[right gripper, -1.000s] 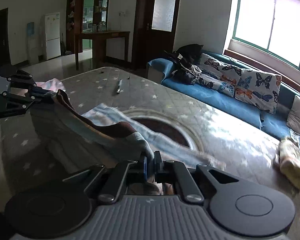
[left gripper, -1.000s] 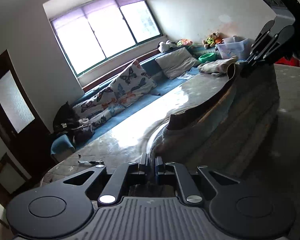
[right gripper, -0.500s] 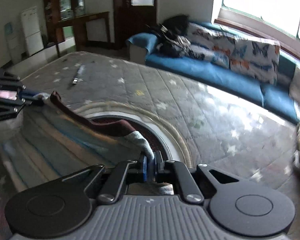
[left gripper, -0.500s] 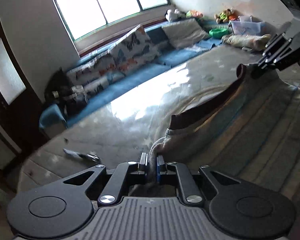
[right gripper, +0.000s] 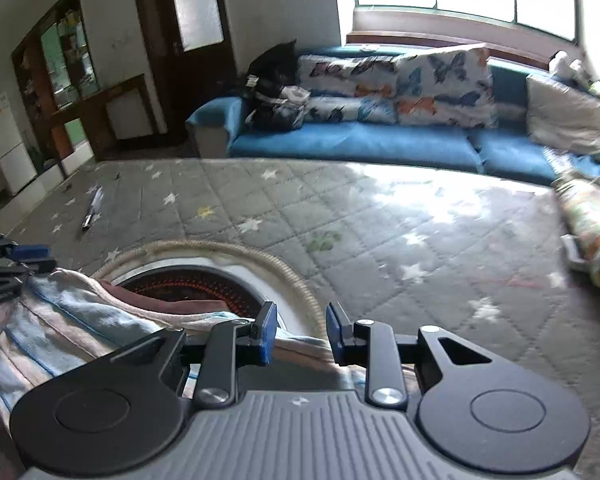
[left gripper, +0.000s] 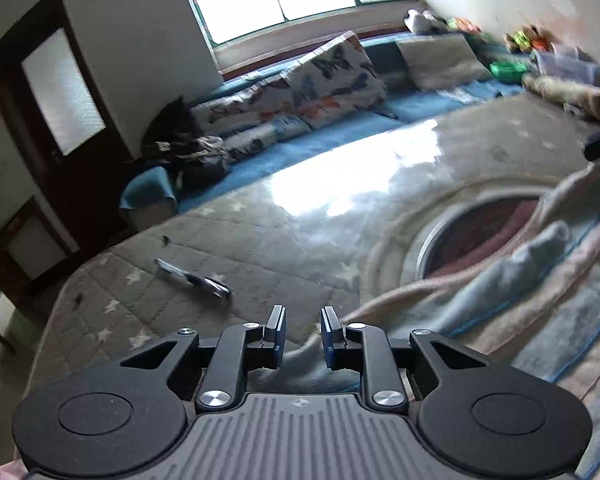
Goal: Fold clothes
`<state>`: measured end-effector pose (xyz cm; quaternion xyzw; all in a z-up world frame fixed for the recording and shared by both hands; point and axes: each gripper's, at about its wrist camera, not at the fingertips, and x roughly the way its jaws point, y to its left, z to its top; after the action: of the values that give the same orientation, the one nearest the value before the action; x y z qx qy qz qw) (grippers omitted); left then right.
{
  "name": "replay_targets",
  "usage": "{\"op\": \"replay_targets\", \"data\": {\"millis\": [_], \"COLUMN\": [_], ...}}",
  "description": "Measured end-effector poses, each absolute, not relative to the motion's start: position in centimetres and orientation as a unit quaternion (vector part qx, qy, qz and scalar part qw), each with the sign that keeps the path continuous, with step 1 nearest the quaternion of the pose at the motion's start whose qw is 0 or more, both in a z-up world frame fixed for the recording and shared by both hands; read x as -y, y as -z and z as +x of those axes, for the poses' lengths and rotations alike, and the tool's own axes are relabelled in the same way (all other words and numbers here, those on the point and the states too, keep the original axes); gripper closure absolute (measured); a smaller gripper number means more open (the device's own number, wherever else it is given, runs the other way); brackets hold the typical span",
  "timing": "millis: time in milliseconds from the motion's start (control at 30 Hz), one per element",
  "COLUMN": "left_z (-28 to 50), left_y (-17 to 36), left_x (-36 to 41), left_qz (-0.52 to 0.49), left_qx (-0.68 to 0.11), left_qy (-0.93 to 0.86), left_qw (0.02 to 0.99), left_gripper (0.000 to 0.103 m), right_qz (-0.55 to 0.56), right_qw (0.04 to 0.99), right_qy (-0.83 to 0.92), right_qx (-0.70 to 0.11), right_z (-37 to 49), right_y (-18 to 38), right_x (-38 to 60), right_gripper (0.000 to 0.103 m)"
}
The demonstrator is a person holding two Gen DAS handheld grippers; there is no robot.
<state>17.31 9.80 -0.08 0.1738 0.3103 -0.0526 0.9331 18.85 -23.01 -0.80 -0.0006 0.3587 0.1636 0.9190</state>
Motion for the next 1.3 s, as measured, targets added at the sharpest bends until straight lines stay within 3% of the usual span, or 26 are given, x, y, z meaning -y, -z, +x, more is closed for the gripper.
{"op": "replay_targets", "data": {"millis": [233,667,1300], "left_z": [15.5,18.7,18.0], "left_y": [-2.0,1.9,2.2], "left_x": [-7.6,-5.6,-3.9], "left_qz": [0.118,0.075,0.091], "left_qx": [-0.310,-0.376,-0.377], "left_qy": [0.110,0.122,0.106], "left_qw": [0.937,0.916,0.916], "left_gripper": [0.081,0.081,0.061], "right_qz": [-0.007,0.016,-0.056], "right_qw": [0.904,0.899,0.884], "right_qy": [-0.192,-0.159,-0.221], "right_qx": [-0.383,-0.408,-0.408], "right_z": [18.2,20.2,17.9], "right_y": [1.2,4.0,4.3], "right_x": [21.4,19.8,13.3], "right_gripper": [0.076,0.077,0.055]}}
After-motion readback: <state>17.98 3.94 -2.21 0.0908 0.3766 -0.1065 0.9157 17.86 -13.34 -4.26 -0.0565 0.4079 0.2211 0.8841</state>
